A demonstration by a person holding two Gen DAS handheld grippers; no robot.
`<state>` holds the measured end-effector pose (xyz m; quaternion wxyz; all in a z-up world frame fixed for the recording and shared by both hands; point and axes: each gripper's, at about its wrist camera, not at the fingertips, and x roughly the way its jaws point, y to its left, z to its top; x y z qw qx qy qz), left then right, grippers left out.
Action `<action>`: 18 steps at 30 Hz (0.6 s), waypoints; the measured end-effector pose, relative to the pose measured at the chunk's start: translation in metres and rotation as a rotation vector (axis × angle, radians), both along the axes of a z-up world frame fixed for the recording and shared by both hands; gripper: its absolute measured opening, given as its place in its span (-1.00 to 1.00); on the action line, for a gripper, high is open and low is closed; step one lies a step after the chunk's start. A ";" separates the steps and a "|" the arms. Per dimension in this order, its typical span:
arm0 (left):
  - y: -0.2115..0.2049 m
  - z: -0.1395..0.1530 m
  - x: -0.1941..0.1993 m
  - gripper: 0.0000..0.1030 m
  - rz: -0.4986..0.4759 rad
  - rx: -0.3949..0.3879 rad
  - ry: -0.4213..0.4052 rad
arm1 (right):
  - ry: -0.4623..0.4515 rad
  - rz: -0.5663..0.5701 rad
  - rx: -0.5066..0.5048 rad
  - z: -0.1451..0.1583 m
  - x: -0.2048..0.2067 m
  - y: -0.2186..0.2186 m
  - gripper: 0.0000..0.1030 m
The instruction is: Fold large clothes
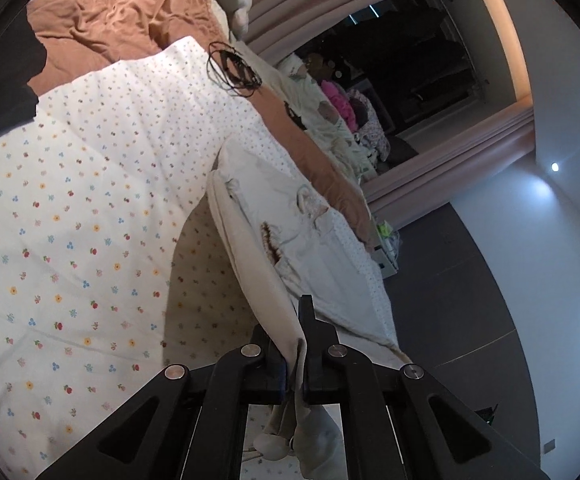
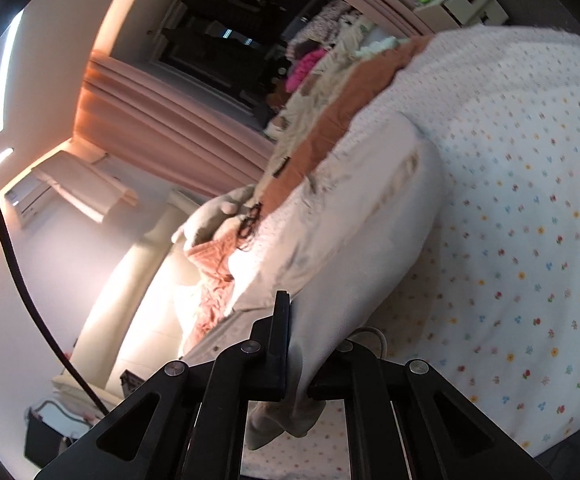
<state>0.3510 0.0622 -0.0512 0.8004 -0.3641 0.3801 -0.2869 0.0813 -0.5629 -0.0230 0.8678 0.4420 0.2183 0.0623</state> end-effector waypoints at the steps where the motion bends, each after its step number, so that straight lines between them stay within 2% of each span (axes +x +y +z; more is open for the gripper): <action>1: 0.002 0.008 -0.004 -0.92 0.004 -0.006 -0.011 | -0.011 0.004 -0.006 0.008 -0.003 0.001 -0.85; 6: 0.011 0.052 -0.024 -0.92 0.018 -0.066 -0.077 | -0.093 0.045 0.008 0.039 -0.018 0.005 -0.85; 15: 0.022 0.125 -0.073 -0.92 0.017 -0.118 -0.228 | -0.225 0.080 -0.025 0.089 -0.051 0.010 -0.85; 18: 0.023 0.145 -0.094 -0.92 0.014 -0.110 -0.255 | -0.263 0.088 -0.038 0.103 -0.062 0.011 -0.85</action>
